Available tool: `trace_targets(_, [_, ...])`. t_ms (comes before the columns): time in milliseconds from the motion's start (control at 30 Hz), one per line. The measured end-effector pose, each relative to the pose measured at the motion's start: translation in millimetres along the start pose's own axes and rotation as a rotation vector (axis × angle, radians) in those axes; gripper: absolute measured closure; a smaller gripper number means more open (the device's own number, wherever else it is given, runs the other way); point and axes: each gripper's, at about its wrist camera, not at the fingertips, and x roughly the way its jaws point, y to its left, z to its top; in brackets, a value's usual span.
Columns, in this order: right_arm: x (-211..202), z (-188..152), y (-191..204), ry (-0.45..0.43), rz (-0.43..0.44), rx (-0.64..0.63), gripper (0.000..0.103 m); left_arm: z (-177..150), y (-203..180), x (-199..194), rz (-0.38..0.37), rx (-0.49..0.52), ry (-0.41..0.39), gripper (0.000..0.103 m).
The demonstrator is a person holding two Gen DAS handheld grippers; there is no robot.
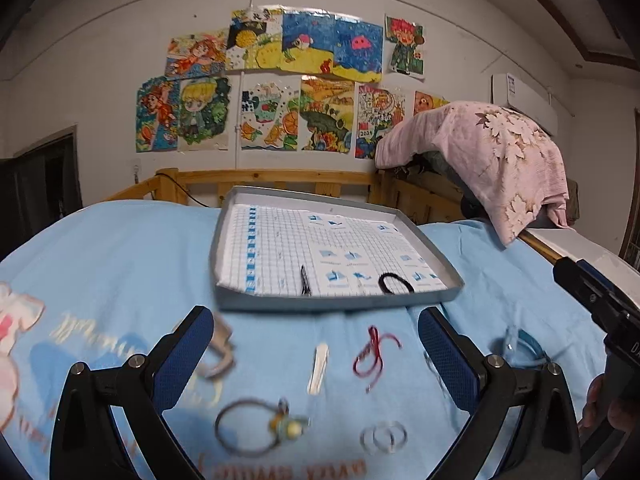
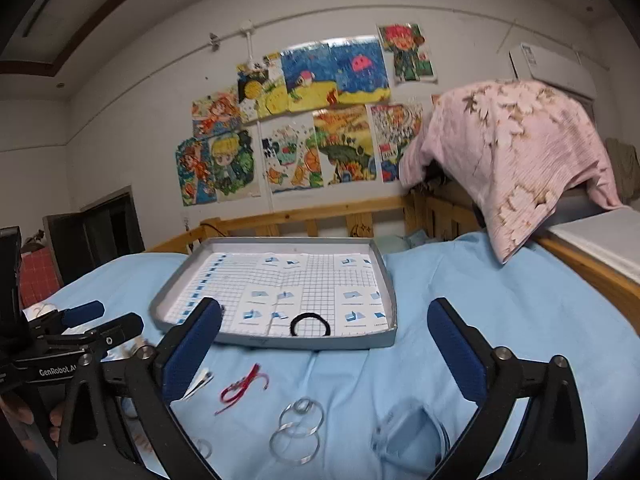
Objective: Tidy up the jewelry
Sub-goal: 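Lift both tools out of the tray back over the jewelry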
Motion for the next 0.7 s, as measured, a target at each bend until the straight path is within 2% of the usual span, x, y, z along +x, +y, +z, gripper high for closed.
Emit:
trace_targets(267, [-54.6,-21.6,11.9,0.010,0.005,-0.007,0.002,-33.2,9.4,-49.7,0.045,-0.010,-0.010,0.000])
trace_targets(500, [-74.0,-44.9,19.2,0.049,0.003,-0.001,0.002,-61.7,24.4,-84.2,0.093,-0.021,-0.013,0.000])
trace_targets(700, [-87.9,-69.2,27.4,0.095,-0.008,-0.018,0.002,-87.1,31.9,-98.1,0.115,-0.011,0.005,0.000])
